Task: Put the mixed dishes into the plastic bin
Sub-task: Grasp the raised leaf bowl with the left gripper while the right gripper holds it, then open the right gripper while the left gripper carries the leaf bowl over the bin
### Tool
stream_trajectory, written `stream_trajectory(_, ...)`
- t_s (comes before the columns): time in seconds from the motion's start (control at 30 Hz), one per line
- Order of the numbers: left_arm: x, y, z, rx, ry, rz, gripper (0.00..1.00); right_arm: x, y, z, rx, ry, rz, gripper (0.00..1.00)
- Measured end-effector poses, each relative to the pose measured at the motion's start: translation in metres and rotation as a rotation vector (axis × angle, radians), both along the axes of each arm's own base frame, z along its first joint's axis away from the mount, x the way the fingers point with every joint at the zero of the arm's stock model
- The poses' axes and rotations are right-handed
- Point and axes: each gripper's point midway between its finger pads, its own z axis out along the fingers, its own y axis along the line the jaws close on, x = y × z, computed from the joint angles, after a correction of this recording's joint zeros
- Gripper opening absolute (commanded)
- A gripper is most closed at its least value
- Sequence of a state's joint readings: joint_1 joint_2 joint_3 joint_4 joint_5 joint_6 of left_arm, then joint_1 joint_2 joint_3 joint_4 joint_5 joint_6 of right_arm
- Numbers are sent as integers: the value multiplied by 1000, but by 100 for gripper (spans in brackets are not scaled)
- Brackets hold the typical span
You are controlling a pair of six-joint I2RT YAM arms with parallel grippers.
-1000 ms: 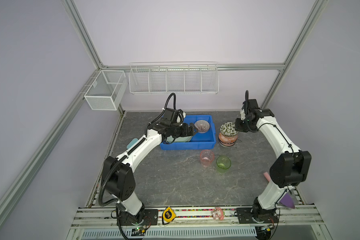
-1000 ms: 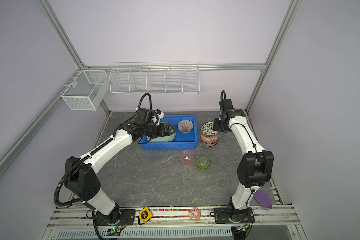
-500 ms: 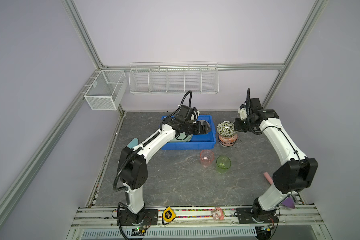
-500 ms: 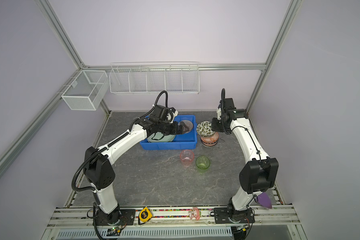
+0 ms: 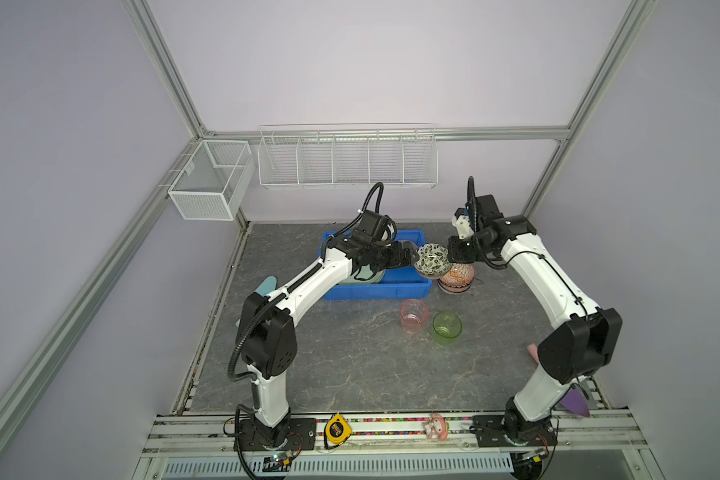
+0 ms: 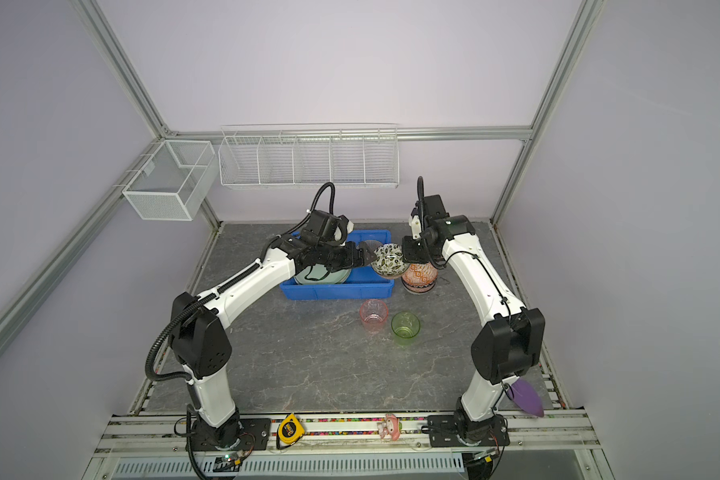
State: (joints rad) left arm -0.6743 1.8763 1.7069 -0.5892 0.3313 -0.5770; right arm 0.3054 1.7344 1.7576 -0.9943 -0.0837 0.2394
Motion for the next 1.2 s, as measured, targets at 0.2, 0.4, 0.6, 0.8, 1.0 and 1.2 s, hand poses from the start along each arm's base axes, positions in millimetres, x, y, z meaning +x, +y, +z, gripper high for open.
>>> stream_trajectory(0.2,4,12,-8,61,11,63,74,4,21,-1,0,-5,37,7)
stream_trajectory(0.4,7,20,-10,104,5,99,59,2,36,1,-9,-18,68,7)
stream_trajectory(0.6,8,28,-16,142,12,123,49,4,50,6,-16,-41,90,7)
stream_trajectory(0.8,8,32,-19,164,14,135,33,6,56,-2,-36,-31,99,7)
stream_trajectory(1.0,8,32,-18,164,12,138,18,6,58,-3,-47,-31,102,7)
stream_trajectory(1.2,9,32,-17,162,12,144,4,5,63,-3,-46,-34,111,7)
